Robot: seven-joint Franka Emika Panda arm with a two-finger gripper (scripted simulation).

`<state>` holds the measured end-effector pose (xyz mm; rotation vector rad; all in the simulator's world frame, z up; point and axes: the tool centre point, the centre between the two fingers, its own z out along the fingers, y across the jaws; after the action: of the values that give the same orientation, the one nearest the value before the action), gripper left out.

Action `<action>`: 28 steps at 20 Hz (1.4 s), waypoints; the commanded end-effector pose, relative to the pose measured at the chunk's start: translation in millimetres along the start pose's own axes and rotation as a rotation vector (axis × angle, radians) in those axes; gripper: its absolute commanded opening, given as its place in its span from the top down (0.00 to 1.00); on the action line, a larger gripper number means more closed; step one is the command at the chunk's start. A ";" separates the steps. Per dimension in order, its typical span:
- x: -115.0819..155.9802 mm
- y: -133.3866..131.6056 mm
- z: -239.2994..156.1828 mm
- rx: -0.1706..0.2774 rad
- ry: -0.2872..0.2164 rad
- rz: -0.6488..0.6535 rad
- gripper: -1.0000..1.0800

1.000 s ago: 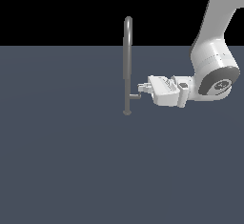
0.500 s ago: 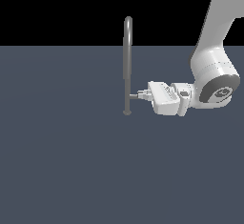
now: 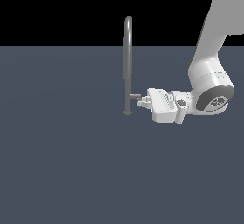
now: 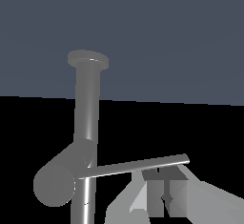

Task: Turn on the faucet by rotating a designated handle.

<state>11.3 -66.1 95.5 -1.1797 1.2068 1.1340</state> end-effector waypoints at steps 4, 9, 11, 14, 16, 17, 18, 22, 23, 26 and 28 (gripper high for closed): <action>12.9 -1.6 0.0 0.001 0.001 0.009 1.00; 33.6 -4.2 -0.1 0.003 0.002 0.025 1.00; 41.6 -5.1 -0.1 0.004 0.003 0.030 1.00; 49.5 -5.9 -0.2 0.005 0.004 0.036 1.00; 22.8 -17.8 -0.2 -0.005 -0.005 -0.007 1.00; 25.9 -19.0 -0.2 -0.005 -0.004 -0.004 1.00; 29.0 -20.2 -0.2 -0.004 -0.004 -0.001 1.00; 41.0 -24.8 -0.2 -0.001 -0.002 0.011 1.00; 43.9 -25.8 -0.2 -0.001 -0.001 0.014 1.00; 52.6 -29.0 -0.3 0.001 0.001 0.022 1.00; 58.3 -31.0 -0.3 0.003 0.002 0.028 1.00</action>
<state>46.1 -68.5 73.9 -1.1889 1.1684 1.1523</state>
